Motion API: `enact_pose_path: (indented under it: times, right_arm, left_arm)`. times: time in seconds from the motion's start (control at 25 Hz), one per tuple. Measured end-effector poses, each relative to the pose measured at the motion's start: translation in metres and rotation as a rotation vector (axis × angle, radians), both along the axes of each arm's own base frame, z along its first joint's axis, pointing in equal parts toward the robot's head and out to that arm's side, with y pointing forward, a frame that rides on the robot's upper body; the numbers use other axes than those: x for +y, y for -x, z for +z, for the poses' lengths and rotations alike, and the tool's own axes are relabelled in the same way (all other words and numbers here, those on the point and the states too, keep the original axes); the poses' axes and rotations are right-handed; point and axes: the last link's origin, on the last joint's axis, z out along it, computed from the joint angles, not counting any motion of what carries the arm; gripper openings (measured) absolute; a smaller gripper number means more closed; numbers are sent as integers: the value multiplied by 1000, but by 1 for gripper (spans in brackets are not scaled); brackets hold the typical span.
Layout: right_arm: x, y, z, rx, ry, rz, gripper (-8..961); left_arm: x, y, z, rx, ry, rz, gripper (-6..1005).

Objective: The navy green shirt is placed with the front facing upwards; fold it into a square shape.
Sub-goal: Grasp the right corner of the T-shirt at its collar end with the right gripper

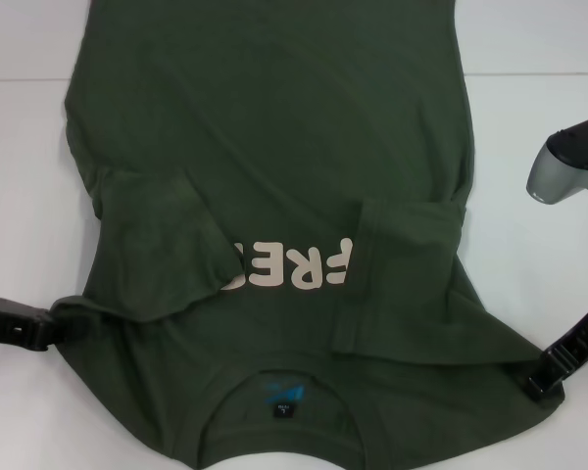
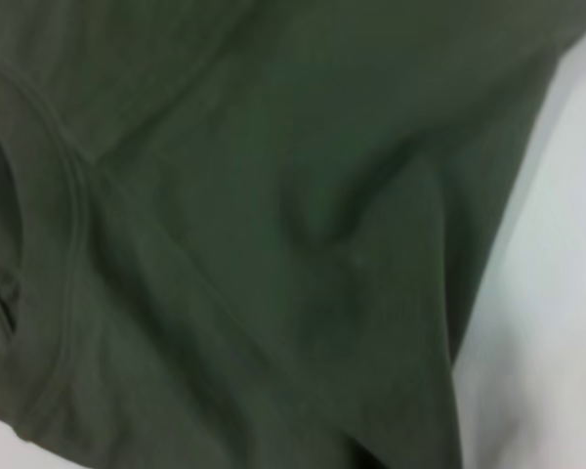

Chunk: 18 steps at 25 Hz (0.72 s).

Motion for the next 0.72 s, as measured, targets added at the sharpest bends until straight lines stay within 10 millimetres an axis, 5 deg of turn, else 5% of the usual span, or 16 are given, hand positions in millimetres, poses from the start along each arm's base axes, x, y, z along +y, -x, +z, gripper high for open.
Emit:
enact_pose_path:
  times: [0.28,0.56,0.72]
  right_arm:
    - [-3,0,-3,-4,17,-7,666]
    - [-6,-2,-8,19,27,-28,711]
    - [-8,-5,-11,56,29,-41,633]
  left_arm:
    - [0,0,0,1,1,-1,38]
    - [0,0,0,1,1,-1,37]
    - [0,0,0,1,2,-1,38]
